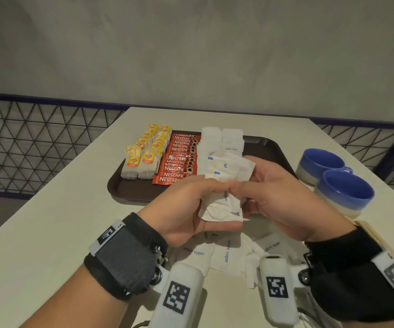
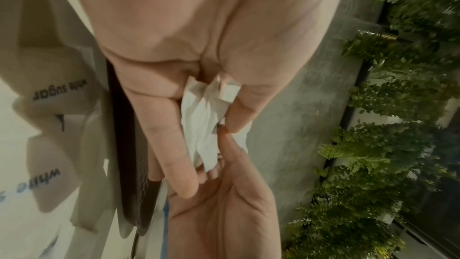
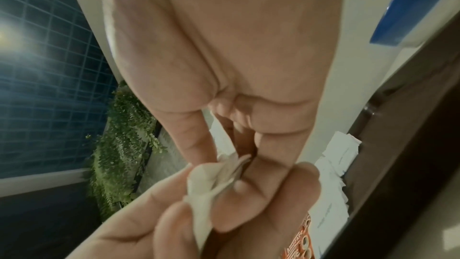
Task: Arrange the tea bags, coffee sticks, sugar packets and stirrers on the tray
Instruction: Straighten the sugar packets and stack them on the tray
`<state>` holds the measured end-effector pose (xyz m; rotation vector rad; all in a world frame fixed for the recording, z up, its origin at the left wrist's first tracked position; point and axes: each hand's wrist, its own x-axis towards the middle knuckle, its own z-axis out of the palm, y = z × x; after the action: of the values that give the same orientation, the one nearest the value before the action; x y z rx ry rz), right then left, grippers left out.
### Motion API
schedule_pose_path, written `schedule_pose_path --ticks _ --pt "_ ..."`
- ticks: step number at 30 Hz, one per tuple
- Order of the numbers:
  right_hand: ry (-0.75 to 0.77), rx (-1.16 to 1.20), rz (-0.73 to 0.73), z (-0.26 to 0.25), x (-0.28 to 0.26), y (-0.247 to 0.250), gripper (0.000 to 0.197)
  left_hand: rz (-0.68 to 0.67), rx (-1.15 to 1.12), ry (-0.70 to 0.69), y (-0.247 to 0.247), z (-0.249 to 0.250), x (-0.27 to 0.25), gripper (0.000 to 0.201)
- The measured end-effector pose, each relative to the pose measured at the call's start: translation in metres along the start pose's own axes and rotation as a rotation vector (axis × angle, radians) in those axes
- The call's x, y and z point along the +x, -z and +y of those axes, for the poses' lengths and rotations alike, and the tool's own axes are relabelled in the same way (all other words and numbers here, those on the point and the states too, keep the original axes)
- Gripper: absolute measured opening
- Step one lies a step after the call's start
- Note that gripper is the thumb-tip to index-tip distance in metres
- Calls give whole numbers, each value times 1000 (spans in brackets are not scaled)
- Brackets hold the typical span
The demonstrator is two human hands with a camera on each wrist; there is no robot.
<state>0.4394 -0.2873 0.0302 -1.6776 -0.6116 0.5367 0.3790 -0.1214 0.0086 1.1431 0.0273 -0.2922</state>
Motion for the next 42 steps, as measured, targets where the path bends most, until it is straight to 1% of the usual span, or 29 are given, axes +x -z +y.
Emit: schedule_pose_path --ticks 3,6,9,11,12,14,16,17,18,20,21,24,26,31,36,40,42 --pt "22 -60 31 1 -3 0 33 -17 59 -37 0 1 -1 39" --pt "29 -81 46 2 -6 2 27 0 106 -61 2 0 -1 42" --pt "15 -57 90 0 -9 3 21 23 120 -71 2 -2 -1 34" --pt "14 -36 150 -1 -8 3 21 56 119 -80 3 -4 0 31" --pt "18 -41 187 -1 -7 3 24 74 120 -88 3 -4 0 31" --pt "31 -41 246 2 -4 5 43 107 121 -111 2 -4 1 31" --pt "39 -16 235 4 -3 6 56 144 117 -141 0 -3 0 32" --pt "41 -13 202 6 -4 6 57 161 116 -154 -1 -3 0 33" --pt "46 -17 167 7 -4 5 55 179 115 -165 -1 -3 0 34" --pt "64 -10 142 8 -3 3 42 208 110 -176 -2 -3 0 32" --pt "73 6 162 10 -3 3 36 210 104 -175 -3 -2 0 30" --pt "80 46 287 12 0 6 15 188 91 -162 -3 -1 -1 31" --pt "60 49 337 14 1 8 8 164 95 -160 -2 -1 -2 32" --pt "24 74 347 16 3 8 9 122 89 -147 1 -1 -1 31" --pt "43 67 343 18 3 7 16 114 100 -161 -2 -2 -1 32" --pt "42 60 394 21 4 9 12 151 -70 -124 -2 -2 -1 34" --pt "49 69 427 21 4 10 9 143 -80 -130 -1 -2 -1 33"
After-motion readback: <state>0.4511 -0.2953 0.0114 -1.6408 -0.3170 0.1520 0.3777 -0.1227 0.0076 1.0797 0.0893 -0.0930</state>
